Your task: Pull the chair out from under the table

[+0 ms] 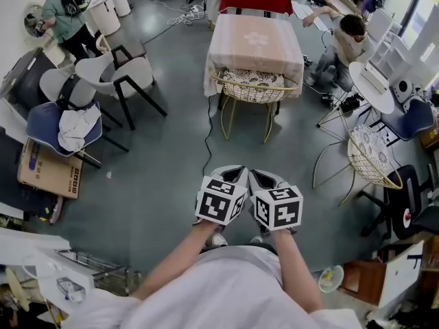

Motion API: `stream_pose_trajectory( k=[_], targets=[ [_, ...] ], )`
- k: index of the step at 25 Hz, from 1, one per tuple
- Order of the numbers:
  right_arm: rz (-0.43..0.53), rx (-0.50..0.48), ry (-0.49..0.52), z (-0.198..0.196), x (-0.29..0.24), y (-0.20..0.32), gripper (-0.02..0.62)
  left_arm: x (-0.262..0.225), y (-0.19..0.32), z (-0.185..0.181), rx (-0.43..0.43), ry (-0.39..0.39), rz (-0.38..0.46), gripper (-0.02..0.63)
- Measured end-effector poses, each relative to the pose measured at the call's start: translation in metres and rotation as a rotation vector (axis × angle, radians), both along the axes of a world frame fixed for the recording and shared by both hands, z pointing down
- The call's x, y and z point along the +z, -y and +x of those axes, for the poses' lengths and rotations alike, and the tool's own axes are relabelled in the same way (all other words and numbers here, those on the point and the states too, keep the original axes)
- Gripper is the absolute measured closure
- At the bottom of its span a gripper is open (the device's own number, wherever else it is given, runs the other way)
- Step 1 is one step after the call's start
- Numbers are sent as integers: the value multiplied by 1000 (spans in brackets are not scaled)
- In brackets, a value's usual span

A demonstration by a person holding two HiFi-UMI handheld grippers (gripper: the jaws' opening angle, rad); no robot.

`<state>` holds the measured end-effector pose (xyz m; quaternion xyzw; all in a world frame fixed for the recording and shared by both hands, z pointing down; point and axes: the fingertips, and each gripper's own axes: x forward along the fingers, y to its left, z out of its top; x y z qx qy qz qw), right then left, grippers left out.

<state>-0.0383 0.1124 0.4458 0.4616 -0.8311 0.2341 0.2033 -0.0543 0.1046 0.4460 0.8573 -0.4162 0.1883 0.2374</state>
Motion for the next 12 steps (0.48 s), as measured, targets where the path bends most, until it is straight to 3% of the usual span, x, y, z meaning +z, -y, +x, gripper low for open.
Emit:
stream_pose_trajectory(
  k=[12],
  targets=[
    [2, 19, 77, 22, -1, 47, 594, 3, 47, 23, 27, -22, -11, 603]
  ],
)
